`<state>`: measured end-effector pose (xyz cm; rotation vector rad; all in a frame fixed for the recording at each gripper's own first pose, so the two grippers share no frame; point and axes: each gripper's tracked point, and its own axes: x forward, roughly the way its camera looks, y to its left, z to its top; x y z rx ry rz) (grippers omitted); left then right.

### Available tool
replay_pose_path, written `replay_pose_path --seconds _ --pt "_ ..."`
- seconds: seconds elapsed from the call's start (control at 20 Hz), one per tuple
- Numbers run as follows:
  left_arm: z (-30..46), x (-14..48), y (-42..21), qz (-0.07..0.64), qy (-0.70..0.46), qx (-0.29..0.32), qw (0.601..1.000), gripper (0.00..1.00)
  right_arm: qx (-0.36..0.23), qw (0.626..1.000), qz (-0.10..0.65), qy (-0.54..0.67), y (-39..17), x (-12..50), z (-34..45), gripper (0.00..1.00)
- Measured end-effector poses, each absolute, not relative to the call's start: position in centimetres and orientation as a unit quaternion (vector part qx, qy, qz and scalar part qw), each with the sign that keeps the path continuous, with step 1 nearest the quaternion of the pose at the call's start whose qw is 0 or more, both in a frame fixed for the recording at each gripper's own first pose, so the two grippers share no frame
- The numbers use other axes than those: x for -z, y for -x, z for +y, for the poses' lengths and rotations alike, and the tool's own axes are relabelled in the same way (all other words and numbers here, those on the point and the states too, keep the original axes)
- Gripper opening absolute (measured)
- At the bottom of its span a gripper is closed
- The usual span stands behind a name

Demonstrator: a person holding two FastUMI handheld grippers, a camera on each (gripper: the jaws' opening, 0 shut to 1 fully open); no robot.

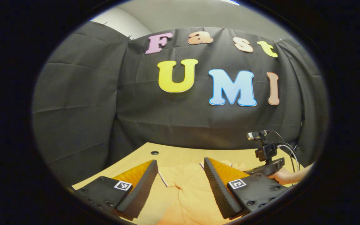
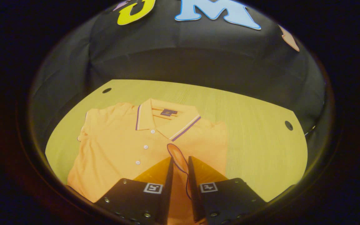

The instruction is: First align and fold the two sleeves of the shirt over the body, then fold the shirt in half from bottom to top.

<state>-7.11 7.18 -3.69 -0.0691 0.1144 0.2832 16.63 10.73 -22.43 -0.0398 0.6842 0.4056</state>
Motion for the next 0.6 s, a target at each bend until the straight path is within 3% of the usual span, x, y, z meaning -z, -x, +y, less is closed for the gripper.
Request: replay_pose_path --seconds 0.05,0.15,0.2,0.25,0.3,0.4,0.6 --pt "7.3 3.8 6.8 0.056 0.035 -0.136 0.988 0.96 -0.196 0.923 0.331 0.022 -16.4 22.3 10.9 0.40" --pt "7.7 4.0 6.1 0.057 0.029 -0.126 0.990 0.96 -0.193 0.926 0.323 0.027 -15.7 21.5 11.1 0.46" --pt "8.2 4.2 5.6 0.056 0.028 -0.121 0.991 0.96 -0.189 0.928 0.320 0.033 -15.3 21.0 10.9 0.64" --pt "8.5 4.3 5.1 0.054 0.030 -0.114 0.992 0.96 -0.184 0.930 0.315 0.038 -14.7 20.5 10.9 0.68" --pt "8.8 4.6 4.6 0.054 0.034 -0.107 0.992 0.96 -0.179 0.934 0.308 0.040 -14.3 19.7 10.9 0.82" --pt "9.6 5.6 3.4 0.059 0.042 -0.091 0.993 0.96 -0.170 0.941 0.290 0.043 -13.2 18.0 11.0 0.92" --pt "12.0 8.5 0.8 0.080 0.056 -0.074 0.992 0.96 -0.147 0.958 0.242 0.046 -11.1 13.7 11.4 0.93"
